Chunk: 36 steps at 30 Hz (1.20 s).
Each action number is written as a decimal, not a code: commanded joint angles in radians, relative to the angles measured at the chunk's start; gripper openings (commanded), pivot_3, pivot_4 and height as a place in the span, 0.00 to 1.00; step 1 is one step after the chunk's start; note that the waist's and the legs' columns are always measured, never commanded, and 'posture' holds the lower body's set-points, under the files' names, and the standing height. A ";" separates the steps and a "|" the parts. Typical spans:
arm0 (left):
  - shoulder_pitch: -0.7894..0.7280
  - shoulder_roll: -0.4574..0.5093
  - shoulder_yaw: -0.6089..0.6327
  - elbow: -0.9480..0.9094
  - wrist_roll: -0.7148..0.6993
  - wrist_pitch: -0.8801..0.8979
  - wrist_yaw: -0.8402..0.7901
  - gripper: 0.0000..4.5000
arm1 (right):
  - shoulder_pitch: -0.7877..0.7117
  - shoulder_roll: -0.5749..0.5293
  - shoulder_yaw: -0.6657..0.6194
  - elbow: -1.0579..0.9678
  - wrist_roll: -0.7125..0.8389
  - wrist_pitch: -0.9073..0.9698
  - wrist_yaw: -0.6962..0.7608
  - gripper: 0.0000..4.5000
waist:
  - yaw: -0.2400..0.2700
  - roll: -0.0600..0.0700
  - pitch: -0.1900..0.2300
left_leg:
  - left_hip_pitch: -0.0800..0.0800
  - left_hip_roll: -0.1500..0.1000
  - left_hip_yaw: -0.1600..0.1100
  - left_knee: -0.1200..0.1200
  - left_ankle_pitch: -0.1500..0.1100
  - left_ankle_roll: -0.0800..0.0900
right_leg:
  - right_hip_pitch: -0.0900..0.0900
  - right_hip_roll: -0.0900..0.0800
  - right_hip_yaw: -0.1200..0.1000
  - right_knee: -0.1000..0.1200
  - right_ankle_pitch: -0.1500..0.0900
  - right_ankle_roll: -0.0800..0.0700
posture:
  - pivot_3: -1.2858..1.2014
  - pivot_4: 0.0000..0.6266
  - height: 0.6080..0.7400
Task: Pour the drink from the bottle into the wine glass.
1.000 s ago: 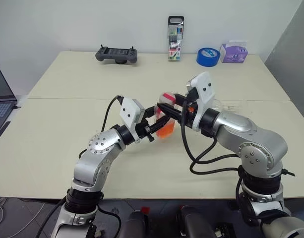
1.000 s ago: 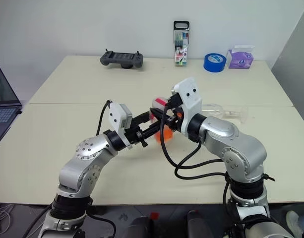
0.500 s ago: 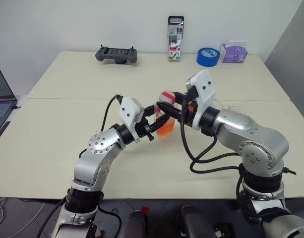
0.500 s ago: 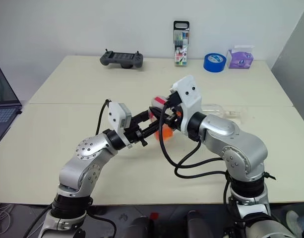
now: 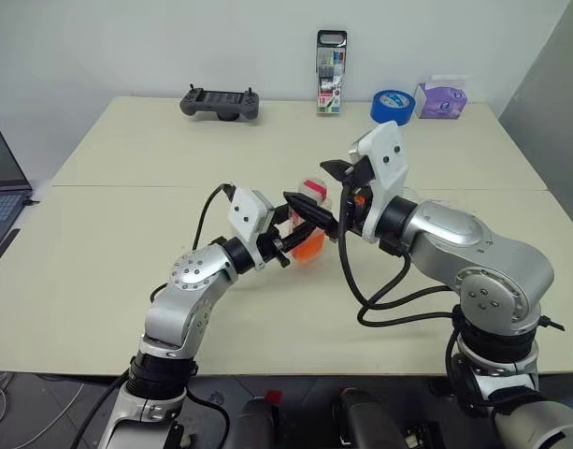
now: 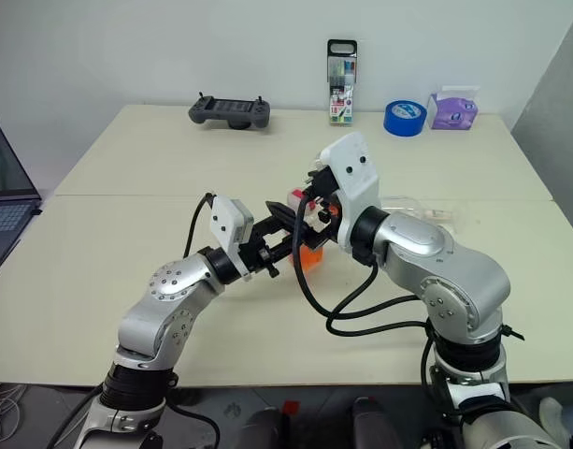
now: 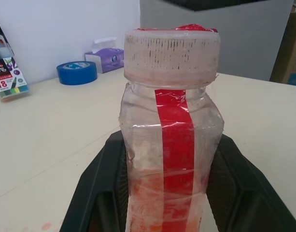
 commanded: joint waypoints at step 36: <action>-0.020 -0.022 0.004 -0.024 0.019 -0.041 0.009 0.38 | 0.012 0.024 0.014 0.024 -0.079 -0.015 -0.024 0.41 | 0.000 0.000 0.000 | 0.000 0.000 0.000 0.000 0.000 0.000 | 0.000 0.000 0.000 0.000 0.000 0.000 | 0.52 0.24 1.00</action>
